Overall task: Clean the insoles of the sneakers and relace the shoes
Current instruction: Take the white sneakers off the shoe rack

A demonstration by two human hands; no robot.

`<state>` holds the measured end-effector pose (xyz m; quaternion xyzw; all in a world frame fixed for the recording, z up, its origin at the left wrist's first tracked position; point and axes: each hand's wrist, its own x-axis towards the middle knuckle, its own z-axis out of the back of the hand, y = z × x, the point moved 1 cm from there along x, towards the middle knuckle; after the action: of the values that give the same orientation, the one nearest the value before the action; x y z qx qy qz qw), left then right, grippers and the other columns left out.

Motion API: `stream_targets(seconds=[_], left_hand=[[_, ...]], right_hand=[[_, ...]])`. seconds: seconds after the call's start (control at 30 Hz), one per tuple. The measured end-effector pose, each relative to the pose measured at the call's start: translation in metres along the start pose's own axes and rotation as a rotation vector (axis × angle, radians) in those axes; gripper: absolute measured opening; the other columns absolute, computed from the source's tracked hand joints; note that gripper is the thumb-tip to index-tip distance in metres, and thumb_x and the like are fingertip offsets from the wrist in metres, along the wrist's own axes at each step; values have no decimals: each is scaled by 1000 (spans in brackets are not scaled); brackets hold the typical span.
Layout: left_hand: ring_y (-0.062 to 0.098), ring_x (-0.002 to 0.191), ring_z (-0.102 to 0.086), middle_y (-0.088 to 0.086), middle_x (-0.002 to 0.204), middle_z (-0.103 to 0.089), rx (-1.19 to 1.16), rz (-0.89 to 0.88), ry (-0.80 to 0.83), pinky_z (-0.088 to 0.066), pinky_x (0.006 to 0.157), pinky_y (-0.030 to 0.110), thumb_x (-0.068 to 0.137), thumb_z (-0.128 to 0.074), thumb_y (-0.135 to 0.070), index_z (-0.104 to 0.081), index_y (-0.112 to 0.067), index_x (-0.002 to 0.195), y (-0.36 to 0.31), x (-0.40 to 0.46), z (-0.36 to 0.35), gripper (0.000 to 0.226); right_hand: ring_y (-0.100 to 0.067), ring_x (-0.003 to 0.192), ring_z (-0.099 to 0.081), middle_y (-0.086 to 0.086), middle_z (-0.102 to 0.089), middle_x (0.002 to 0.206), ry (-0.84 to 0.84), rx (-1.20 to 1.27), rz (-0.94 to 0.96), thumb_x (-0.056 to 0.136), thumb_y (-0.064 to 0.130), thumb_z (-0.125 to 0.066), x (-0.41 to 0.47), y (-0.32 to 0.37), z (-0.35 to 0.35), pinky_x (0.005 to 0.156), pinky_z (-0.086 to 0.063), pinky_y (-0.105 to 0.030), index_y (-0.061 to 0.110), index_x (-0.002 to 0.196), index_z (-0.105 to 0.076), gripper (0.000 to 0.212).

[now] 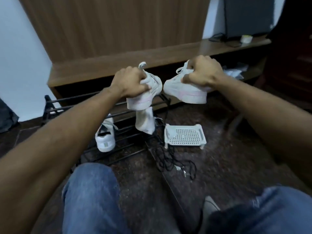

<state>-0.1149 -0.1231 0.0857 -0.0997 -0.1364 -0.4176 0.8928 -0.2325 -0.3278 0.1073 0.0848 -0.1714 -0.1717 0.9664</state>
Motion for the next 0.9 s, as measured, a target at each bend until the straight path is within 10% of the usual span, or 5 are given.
stream_targets(seconds=[0.3, 0.4, 0.53, 0.77, 0.9], left_hand=[[22, 61, -48, 1, 55, -46, -286, -167, 594, -30, 53, 29, 76, -76, -38, -47, -13, 54, -138, 0, -140, 44], [29, 81, -61, 9, 81, -64, -349, -139, 694, -38, 62, 32, 78, -71, -39, -45, -14, 60, -173, -31, -219, 41], [34, 111, -60, 10, 128, -61, -312, -97, 713, -48, 85, 37, 85, -64, -42, -64, -16, 101, -212, -73, -290, 31], [33, 108, -62, 11, 119, -64, -216, -97, 713, -47, 83, 37, 96, -51, -42, -57, -19, 123, -267, -81, -372, 36], [34, 114, -57, 13, 123, -61, -278, -200, 927, -42, 95, 42, 94, -50, -25, -52, -18, 125, -285, -81, -406, 32]], right_hand=[[-23, 80, -61, -6, -64, 87, 609, -172, -413, 67, 42, -78, -106, -108, -56, 64, -48, -27, 12, 95, -72, 41], [-21, 82, -56, -5, -64, 96, 742, -129, -505, 78, 35, -75, -143, -143, -99, 61, -43, -25, 16, 98, -68, 29], [-28, 110, -60, -9, -61, 124, 697, -69, -705, 81, 40, -66, -189, -193, -169, 86, -48, -34, 13, 117, -61, 45], [-37, 113, -58, -15, -59, 124, 520, -71, -817, 93, 31, -55, -237, -245, -247, 87, -47, -40, 10, 123, -51, 37], [-37, 109, -59, -18, -58, 122, 696, 26, -783, 92, 27, -54, -254, -252, -289, 80, -46, -40, 11, 125, -41, 39]])
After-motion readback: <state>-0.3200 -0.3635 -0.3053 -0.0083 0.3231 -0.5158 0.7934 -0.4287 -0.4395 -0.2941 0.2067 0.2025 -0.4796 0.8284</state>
